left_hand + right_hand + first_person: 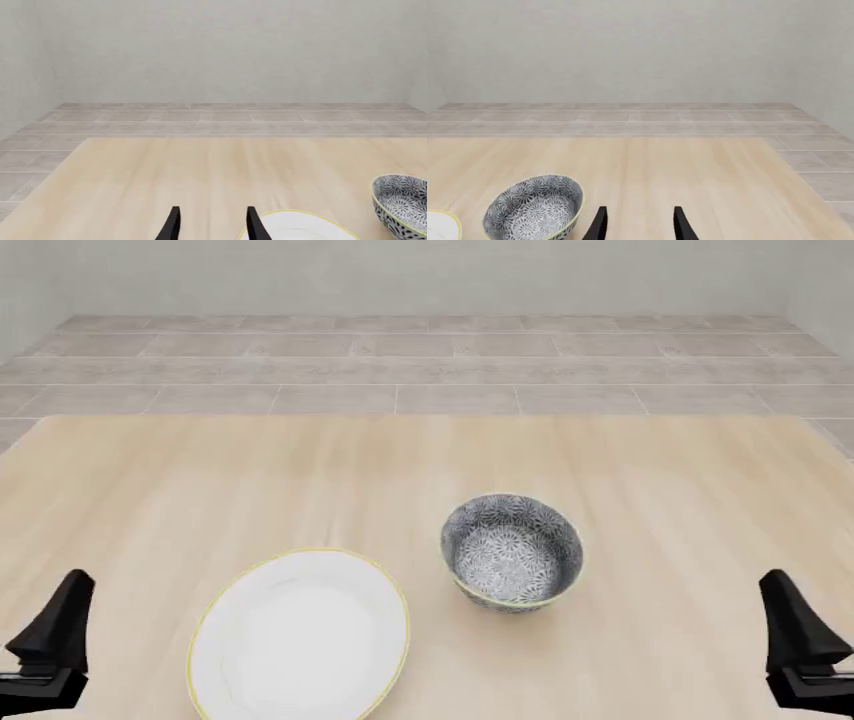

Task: Put the bowl on the plate.

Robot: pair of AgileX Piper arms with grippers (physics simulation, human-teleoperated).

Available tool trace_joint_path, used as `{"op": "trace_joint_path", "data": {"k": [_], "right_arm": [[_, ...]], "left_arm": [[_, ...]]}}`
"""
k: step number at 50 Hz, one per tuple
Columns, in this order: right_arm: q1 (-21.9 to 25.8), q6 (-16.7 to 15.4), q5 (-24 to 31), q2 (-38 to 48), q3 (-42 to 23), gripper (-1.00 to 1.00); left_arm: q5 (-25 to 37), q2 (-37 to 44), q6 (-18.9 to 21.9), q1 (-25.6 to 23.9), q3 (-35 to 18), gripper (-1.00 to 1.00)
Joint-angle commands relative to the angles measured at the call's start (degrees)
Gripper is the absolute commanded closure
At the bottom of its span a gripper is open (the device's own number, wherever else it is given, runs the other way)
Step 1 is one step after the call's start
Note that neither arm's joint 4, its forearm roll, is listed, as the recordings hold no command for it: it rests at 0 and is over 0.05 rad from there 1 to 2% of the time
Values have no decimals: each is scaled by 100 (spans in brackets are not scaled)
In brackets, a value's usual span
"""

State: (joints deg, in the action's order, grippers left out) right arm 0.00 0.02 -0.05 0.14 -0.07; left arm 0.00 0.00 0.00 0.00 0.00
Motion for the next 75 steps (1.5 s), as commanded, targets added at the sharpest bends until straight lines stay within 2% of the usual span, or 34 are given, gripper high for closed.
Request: {"op": "trace_joint_path", "data": {"k": [1,19,23,25,27,32,34,35,36,37,39,40,42,46,48,49,50,51,52,53,55,56,58,60,62,64,65,66,72,74,75], "right_arm": [[-10,23,-24,44,-17,-100],[11,73,-241,268,-48,-100],[118,112,-176,432,-309,-100],[90,98,-297,855,-502,-100],[88,287,-219,1030,-727,-100],[172,176,-214,1790,-1191,-100],[246,251,-95,1973,-1426,-100],[437,686,5,2267,-1634,-100],[437,687,4,2271,-1637,-100],[547,1089,44,2546,-1780,-100],[519,1132,176,2542,-1975,-100],[565,1341,254,2496,-2076,-100],[554,1451,316,2832,-2241,-100],[492,1119,465,3265,-2564,-100],[435,1162,499,3302,-2624,-100],[360,1008,619,3430,-2829,-100],[360,1008,621,3431,-2832,-100],[563,753,744,3850,-3108,-100],[563,753,744,3850,-3108,-100],[564,578,827,3918,-3225,-100],[418,-19,976,4119,-3509,-100],[568,-244,1041,4382,-3651,-100],[1025,94,1113,4610,-3834,-100],[1172,148,1151,4654,-3932,-100],[1326,64,1190,4763,-4039,-100],[1454,319,1255,4939,-4160,-100],[1506,277,1298,5000,-4230,-100],[1599,394,1313,5099,-4273,-100],[1717,396,1451,5461,-4453,-100],[1751,260,1510,5583,-4552,-100],[1733,316,1528,5618,-4581,-100]], "left_arm": [[0,0,0,0,0,-100],[0,0,0,0,0,-100],[0,0,0,0,0,-100],[0,0,0,0,0,-100],[0,0,0,0,0,-100],[0,0,0,0,0,-100],[0,0,0,0,0,-100],[0,0,0,0,0,-100],[0,0,0,0,0,-100],[0,0,0,0,0,-100],[0,0,0,0,0,-100],[0,0,0,0,0,-100],[0,0,0,0,0,-100],[0,0,0,0,0,-100],[0,0,0,0,0,-100],[0,0,0,0,0,-100],[0,0,0,0,0,-100],[0,0,0,0,0,-100],[0,0,0,0,0,-100],[0,0,0,0,0,-100],[0,0,0,0,0,-100],[0,0,0,0,0,-100],[0,0,0,0,0,-100],[0,0,0,0,0,-100],[0,0,0,0,0,-100],[0,0,0,0,0,-100],[0,0,0,0,0,-100],[0,0,0,0,0,-100],[0,0,0,0,0,-100],[0,0,0,0,0,-100],[0,0,0,0,0,-100]]}}
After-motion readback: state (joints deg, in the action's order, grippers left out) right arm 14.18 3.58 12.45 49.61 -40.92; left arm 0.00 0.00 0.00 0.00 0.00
